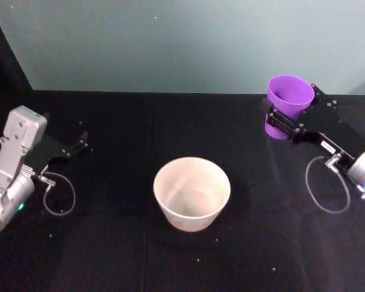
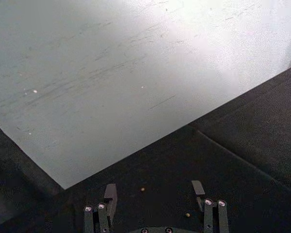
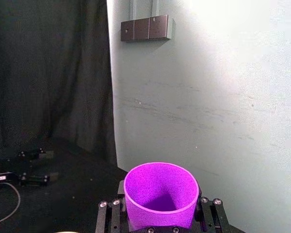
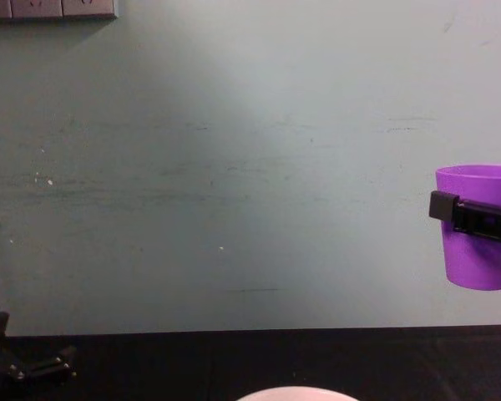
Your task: Pick up the cup and pour the mung beans from the cup into the bowl.
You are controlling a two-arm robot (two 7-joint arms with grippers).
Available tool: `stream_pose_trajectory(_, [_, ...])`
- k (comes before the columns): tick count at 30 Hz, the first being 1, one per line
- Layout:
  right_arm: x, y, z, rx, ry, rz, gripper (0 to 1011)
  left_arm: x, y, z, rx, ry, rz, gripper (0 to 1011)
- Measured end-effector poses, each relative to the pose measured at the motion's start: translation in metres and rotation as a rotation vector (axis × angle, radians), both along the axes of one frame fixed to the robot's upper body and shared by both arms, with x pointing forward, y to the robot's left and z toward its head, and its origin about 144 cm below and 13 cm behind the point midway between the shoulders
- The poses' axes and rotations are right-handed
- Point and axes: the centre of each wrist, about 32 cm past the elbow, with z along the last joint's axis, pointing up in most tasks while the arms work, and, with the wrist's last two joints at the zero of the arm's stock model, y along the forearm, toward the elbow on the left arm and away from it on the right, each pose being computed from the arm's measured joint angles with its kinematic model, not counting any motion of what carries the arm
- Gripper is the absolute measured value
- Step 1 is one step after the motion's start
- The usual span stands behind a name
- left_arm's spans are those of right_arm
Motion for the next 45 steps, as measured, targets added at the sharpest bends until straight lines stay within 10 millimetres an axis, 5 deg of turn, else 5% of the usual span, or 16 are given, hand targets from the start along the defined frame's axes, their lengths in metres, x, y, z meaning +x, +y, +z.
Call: stream_pose_trajectory(45, [0.0000, 0.0000, 0.0000, 0.000, 0.000, 0.000, 750, 0.0000, 0.0000, 0.0000, 0.000, 0.000, 0.000, 1000])
